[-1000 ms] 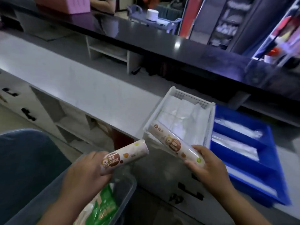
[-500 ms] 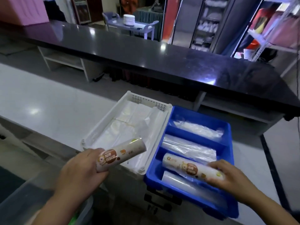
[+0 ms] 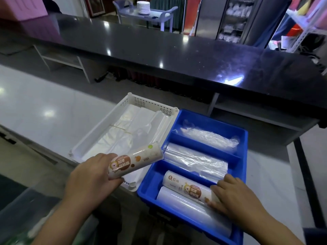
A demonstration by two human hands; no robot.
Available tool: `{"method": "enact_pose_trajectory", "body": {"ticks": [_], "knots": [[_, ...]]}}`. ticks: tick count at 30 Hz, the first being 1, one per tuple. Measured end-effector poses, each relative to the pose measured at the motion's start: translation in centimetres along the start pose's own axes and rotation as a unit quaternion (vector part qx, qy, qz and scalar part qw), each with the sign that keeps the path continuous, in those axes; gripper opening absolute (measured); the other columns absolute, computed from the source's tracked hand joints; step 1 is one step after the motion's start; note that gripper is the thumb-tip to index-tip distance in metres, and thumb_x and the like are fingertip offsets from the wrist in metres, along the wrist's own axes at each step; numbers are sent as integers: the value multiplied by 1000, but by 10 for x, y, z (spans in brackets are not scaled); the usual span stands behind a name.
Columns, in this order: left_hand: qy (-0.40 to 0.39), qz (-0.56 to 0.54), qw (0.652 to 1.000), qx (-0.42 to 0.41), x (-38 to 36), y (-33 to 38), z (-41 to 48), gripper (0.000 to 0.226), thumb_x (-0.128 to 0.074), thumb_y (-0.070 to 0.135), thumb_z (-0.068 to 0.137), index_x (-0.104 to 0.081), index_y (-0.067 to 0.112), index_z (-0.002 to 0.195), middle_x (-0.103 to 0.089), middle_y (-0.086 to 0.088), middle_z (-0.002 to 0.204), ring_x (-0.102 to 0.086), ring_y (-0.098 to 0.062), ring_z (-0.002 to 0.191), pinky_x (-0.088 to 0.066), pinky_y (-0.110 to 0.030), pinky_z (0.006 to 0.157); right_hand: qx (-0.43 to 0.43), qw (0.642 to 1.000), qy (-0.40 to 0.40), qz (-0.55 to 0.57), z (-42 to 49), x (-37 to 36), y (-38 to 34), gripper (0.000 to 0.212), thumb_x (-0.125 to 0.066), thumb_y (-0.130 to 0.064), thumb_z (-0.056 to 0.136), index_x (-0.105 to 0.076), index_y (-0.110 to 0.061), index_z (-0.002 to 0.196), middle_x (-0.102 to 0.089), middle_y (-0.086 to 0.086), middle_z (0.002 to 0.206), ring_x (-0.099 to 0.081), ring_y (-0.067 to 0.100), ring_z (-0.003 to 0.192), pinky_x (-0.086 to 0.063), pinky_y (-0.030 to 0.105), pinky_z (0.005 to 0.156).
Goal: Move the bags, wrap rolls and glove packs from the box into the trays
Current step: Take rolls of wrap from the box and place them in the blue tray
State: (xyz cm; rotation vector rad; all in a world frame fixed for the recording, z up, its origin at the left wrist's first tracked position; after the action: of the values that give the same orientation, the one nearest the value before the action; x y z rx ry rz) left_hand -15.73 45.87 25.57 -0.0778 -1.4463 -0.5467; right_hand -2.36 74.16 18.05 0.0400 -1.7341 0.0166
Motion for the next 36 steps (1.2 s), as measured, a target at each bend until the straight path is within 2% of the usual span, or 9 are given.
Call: {"method": "enact_pose_trajectory", "body": {"ticks": [3,6,11,17,20,23,28,32,36], "knots": [[6,0,1000,-6,2,1,6,51,-85,32,52,-65,29,99,-65,7,81,-59,-20,72,-37,-26,53,-2,1000,14,14,8,7,-16,42,-38,-57,89,-59,-27,110,-60,-10,107,-48,15,100,-41,29,83],[10,2,1000,-24,4,4,12,53,-84,33,53,-64,28,102,-65,7,83,-57,-18,71,-32,-22,49,47,994,95,34,23,24,-52,25,-54,-46,84,-69,-27,90,-64,-7,84,-57,15,78,-48,28,61],[3,-2,999,-53,13,2,16,53,-84,35,52,-64,30,101,-65,9,82,-57,-15,68,-27,-16,47,114,984,41,132,60,4,-104,35,-43,-39,93,-52,-32,126,-54,1,110,-44,22,99,-36,34,81],[-8,-1,997,-71,16,-10,19,51,-80,37,54,-62,32,101,-64,11,83,-59,-15,71,-31,-18,48,116,990,35,78,76,7,-110,31,-47,-45,88,-60,-24,107,-50,6,108,-45,26,100,-38,33,81],[-24,-6,996,-81,11,-10,25,47,-77,40,56,-60,34,100,-63,12,82,-58,-14,71,-45,-26,53,73,980,47,179,66,24,-96,34,-56,-55,74,-57,-31,96,-45,-7,114,-45,15,103,-45,32,86],[-40,-21,994,-102,4,-6,32,44,-75,43,57,-59,36,98,-61,14,80,-54,-9,68,-40,-21,50,-21,938,96,333,42,42,-66,37,-70,-52,63,-45,-44,91,-40,-29,114,-51,1,101,-51,27,82],[-87,-28,985,-147,-17,21,40,55,-70,57,62,-51,39,109,-59,16,92,-54,-7,77,-37,-16,54,-180,831,266,453,-12,49,-12,75,-80,-28,62,-37,-53,118,-46,-32,113,-51,-7,104,-45,5,79],[-125,-12,970,-209,-33,57,43,55,-63,66,65,-48,40,111,-60,16,100,-56,-5,85,-44,-18,63,-235,804,249,485,-32,31,-4,52,-78,-25,70,-46,-51,102,-57,-21,104,-57,-6,93,-51,12,64],[-162,-10,943,-291,-50,99,37,58,-55,70,68,-44,40,116,-59,15,110,-57,-7,94,-39,-21,66,-273,689,385,550,-71,52,14,43,-71,-36,65,-48,-55,96,-61,-22,98,-63,1,93,-55,16,59]]}}
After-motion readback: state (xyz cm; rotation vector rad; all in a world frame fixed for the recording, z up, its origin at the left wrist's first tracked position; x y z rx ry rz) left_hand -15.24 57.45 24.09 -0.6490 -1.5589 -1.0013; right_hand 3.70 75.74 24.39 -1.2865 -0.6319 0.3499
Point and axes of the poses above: each hand's wrist, its own z-axis towards the middle knuckle, its own x-axis out of the back of the hand, y = z × x, the point moved 9 cm from there along z, towards the middle knuckle
